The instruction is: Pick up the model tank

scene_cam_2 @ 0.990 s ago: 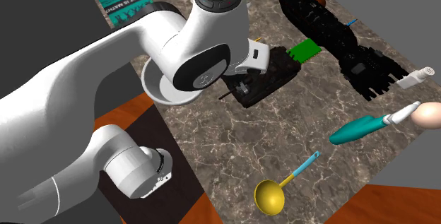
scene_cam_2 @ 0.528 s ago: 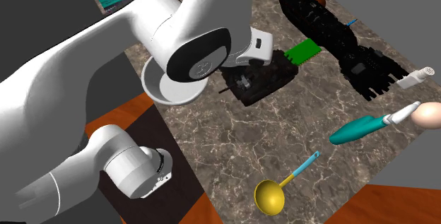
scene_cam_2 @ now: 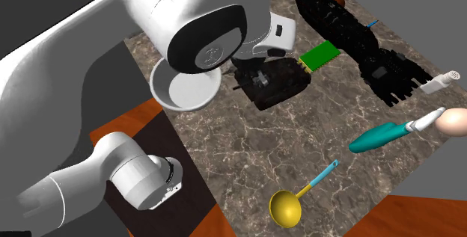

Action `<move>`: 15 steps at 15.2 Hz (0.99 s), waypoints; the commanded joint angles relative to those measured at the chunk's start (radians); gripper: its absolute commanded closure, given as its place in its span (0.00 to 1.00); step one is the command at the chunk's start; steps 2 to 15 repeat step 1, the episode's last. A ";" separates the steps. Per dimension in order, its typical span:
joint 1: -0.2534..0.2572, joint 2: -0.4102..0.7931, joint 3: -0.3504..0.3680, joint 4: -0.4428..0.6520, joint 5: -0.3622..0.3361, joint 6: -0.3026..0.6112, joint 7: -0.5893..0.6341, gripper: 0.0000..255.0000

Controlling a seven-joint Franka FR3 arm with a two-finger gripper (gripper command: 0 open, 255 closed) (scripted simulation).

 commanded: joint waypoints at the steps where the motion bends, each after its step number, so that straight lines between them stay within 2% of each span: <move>1: 0.001 0.001 0.001 0.010 0.001 -0.008 0.000 1.00; 15: 0.001 0.001 0.001 0.010 0.001 -0.008 0.000 1.00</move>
